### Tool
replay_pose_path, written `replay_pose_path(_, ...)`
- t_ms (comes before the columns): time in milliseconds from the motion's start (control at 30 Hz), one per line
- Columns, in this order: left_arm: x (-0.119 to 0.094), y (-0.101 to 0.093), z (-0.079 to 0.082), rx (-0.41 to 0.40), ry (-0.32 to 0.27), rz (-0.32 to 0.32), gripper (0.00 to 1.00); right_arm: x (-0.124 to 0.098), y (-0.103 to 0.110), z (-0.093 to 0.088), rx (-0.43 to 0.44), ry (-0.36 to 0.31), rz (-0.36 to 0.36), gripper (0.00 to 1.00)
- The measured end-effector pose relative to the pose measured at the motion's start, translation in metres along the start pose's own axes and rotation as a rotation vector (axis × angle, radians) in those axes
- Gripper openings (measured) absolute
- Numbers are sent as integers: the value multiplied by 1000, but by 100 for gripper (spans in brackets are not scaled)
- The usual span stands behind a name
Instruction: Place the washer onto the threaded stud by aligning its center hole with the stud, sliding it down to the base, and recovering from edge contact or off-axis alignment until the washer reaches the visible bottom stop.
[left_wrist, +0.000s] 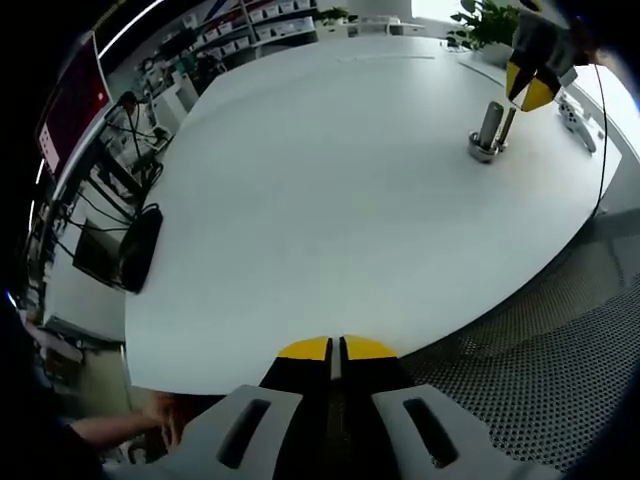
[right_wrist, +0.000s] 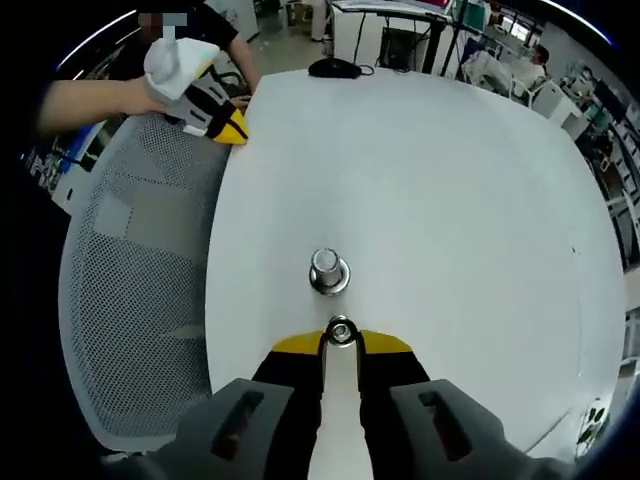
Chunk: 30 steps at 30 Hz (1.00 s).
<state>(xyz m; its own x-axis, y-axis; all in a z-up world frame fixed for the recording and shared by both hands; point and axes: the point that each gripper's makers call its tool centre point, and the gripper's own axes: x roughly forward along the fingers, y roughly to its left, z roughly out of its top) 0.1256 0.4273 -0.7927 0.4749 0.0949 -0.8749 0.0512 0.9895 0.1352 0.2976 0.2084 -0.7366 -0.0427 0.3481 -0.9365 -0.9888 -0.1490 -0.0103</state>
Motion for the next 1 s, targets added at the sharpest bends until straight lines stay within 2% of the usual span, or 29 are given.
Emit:
replay_pose_path(367,0,0,1,-1,-6,-1,0,8,1,0,-9,24,17,14)
replay_pose_path(1000,1,1,0,-2,-5,-2,0,44,0,-16,-25,97,31,14)
